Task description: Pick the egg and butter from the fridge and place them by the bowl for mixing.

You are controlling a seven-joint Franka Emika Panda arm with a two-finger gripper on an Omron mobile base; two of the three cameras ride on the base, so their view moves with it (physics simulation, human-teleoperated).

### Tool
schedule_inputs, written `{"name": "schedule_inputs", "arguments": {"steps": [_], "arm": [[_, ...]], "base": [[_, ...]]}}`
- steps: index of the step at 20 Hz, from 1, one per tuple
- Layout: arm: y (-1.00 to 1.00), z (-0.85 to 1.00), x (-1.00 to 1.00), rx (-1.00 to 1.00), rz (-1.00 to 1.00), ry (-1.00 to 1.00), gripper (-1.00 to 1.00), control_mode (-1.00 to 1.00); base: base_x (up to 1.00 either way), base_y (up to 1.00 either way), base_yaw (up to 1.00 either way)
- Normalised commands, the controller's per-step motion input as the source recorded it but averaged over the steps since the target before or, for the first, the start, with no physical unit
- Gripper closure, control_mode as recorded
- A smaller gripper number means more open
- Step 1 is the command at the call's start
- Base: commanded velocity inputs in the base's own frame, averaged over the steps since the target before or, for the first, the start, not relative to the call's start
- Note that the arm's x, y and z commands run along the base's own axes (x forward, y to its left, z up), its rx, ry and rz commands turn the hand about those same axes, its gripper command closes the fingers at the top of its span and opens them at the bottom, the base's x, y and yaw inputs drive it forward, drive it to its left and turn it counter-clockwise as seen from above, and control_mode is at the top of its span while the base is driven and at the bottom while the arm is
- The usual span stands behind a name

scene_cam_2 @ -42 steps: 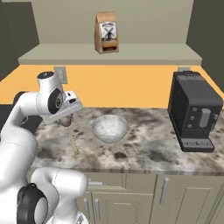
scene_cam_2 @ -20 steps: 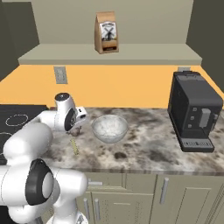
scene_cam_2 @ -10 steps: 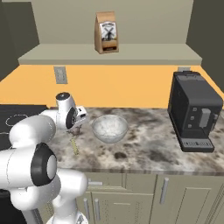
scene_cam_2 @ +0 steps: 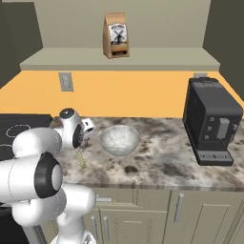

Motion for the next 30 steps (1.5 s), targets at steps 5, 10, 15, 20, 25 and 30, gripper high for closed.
{"name": "schedule_inputs", "arguments": {"steps": [5,10,15,20,25,30], "arm": [[0.0,-0.16,0.26,0.0,0.0,-0.09,1.0,-1.0],[0.0,-0.18,0.21,0.0,0.0,-0.06,-1.0,-1.0],[0.0,-0.06,0.03,0.0,0.0,-0.03,-1.0,-1.0],[0.0,0.17,0.0,0.0,-0.03,-0.03,-1.0,-1.0],[0.04,0.88,-0.14,0.01,-0.08,-0.1,-1.0,-1.0],[-0.1,0.92,-0.92,0.0,-0.01,-0.16,-1.0,-1.0]], "base": [[0.0,0.0,0.0],[0.0,0.0,0.0],[0.0,0.0,0.0],[0.0,0.0,0.0],[0.0,0.0,0.0],[0.0,0.0,0.0]]}}
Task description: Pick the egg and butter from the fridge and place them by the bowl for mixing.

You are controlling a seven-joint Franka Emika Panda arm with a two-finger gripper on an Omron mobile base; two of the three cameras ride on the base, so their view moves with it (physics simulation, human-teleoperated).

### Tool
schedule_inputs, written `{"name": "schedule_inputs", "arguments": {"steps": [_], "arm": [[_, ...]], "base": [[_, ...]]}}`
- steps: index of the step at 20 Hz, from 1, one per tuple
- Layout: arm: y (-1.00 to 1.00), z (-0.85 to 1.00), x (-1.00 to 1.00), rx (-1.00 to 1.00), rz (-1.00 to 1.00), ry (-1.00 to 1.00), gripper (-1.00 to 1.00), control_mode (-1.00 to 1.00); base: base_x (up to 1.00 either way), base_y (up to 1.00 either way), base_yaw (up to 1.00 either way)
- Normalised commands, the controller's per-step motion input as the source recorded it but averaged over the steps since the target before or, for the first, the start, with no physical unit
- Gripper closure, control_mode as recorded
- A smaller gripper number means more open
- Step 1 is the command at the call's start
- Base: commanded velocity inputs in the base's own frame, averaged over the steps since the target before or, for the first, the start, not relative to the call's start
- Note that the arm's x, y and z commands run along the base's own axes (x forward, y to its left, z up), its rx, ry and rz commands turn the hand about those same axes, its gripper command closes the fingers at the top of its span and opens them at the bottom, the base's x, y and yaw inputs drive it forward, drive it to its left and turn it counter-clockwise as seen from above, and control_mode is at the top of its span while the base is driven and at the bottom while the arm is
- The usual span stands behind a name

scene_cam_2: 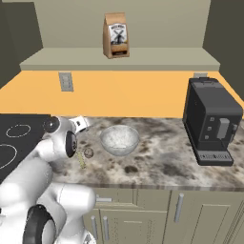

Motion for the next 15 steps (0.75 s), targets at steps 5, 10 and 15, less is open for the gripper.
{"name": "schedule_inputs", "arguments": {"steps": [5,10,15], "arm": [[-0.86,0.13,-1.0,0.06,0.0,-0.27,-1.0,-1.0],[-0.55,0.0,-0.58,0.03,-0.11,-0.16,-1.0,-1.0],[-0.03,0.06,-0.47,0.06,0.02,-0.31,-1.0,-1.0]], "base": [[0.0,0.0,0.0],[0.0,0.0,0.0],[0.0,0.0,0.0]]}}
